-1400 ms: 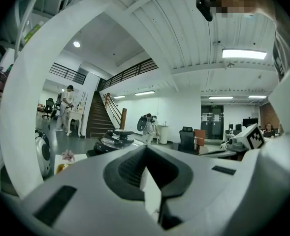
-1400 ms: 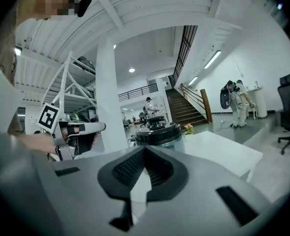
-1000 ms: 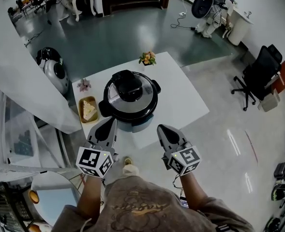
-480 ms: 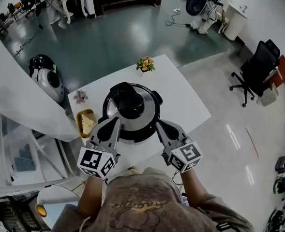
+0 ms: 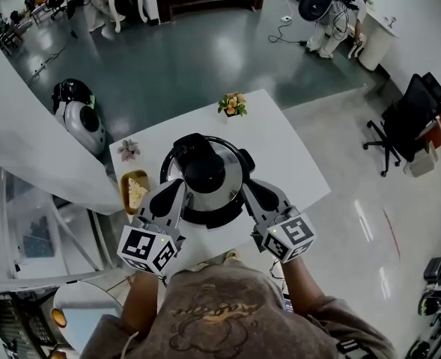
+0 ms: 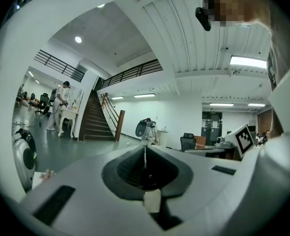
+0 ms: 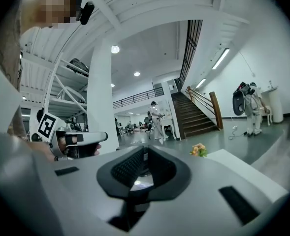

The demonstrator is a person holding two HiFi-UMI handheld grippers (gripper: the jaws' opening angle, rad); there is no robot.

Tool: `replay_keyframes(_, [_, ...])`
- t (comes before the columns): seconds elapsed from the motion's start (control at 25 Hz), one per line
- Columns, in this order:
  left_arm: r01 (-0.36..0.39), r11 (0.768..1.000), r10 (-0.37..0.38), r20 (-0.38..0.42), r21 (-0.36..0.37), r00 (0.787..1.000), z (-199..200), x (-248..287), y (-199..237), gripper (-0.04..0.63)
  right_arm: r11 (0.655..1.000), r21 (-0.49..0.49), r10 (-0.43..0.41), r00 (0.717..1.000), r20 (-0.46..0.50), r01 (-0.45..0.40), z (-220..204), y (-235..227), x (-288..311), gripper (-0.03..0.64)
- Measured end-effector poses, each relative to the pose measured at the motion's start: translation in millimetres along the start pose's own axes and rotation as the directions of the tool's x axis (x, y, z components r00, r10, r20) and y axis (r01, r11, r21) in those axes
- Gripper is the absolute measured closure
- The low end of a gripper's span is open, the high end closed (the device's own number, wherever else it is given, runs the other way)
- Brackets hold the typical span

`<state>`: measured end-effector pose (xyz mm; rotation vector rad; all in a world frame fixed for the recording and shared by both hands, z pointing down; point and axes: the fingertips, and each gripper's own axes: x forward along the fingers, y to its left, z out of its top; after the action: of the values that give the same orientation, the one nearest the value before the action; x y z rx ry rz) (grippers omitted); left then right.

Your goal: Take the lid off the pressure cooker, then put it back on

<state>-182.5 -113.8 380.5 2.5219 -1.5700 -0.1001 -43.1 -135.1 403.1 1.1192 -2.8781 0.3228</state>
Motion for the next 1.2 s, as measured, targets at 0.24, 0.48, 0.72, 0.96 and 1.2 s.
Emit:
replay_keyframes(0.24, [0.032,0.999,-0.032,-0.002,0.009,0.999,0,6,-5,0.477,0.996,-0.024,0.088,0.996,-0.003,-0.088,5,0,11,0.531])
replay_keyframes(0.48, [0.063,0.998,-0.063,-0.004,0.022,0.998,0,9,-11,0.328,0.978,-0.025,0.208,0.978,-0.031,-0.209,5,5,17,0.394])
replay_keyframes(0.72, [0.099,0.99,-0.094,-0.058,0.098,0.994,-7,14,-11,0.207,0.944,-0.096,0.308,0.946,-0.098,-0.317,-1,11,31,0.296])
replay_keyframes(0.96, [0.114,0.985,-0.099,-0.116,0.126,0.988,-17,26,-4,0.242,0.907,-0.141,0.376,0.913,-0.157,-0.397,-2,9,50,0.296])
replay_keyframes(1.2, [0.137,0.978,-0.107,-0.19,0.158,0.976,-32,40,3,0.255,0.867,-0.164,0.431,0.873,-0.229,-0.471,-14,10,70,0.296])
